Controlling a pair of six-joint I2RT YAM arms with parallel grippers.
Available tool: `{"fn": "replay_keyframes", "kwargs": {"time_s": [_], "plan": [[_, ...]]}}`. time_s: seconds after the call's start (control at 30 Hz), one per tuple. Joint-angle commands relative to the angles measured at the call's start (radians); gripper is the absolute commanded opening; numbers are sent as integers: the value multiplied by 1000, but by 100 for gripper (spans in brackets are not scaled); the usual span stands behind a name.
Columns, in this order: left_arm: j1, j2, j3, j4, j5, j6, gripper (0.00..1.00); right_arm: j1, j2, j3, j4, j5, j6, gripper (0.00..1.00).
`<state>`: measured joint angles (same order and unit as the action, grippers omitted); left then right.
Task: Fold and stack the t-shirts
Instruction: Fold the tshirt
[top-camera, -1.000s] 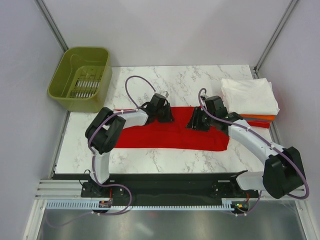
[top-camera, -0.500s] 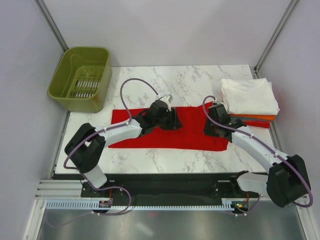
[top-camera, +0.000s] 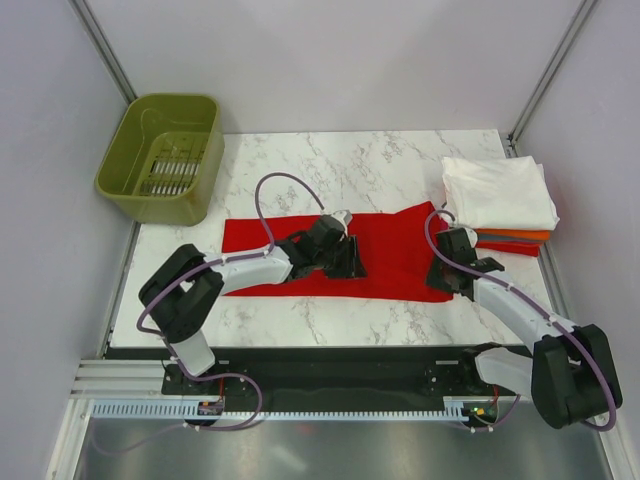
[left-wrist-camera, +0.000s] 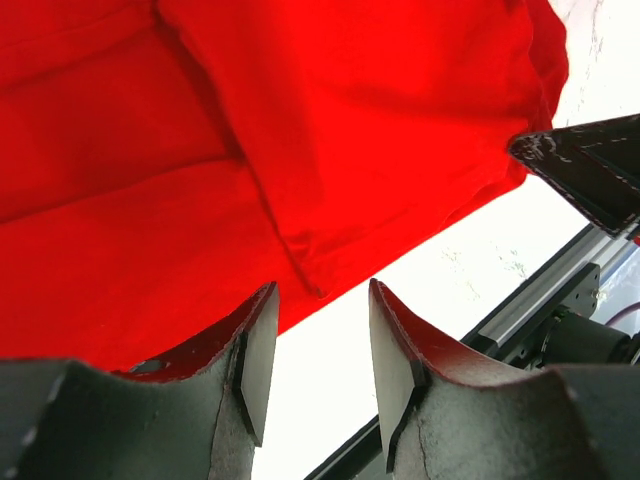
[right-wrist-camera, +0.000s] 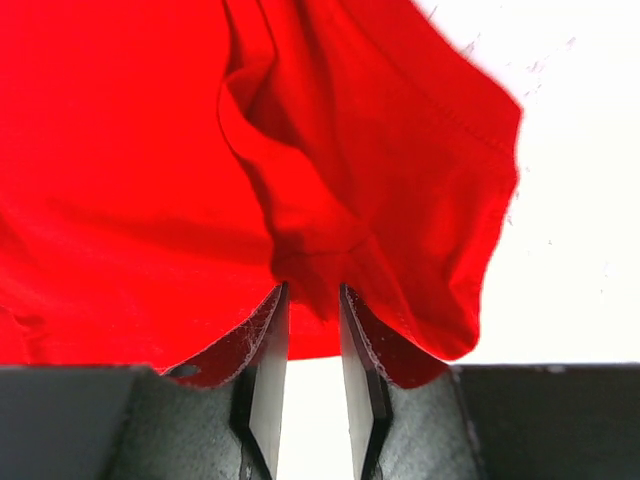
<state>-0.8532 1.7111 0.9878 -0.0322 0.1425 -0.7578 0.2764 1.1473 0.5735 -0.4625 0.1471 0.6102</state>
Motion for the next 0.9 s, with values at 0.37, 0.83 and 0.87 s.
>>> {"fn": "replay_keyframes", "kwargs": {"time_s": [0.37,0.83,0.87], "plan": [[-29,76,15,3,72,-43,34,-22,-33,-67,101,-127,17,19],[-35,134,49,12,86,-64,25,-23,-73,-50,61,-141,14,0],[-37,140,55,15,89,-67,25,-25,-74,-49,58,-142,14,0]]}}
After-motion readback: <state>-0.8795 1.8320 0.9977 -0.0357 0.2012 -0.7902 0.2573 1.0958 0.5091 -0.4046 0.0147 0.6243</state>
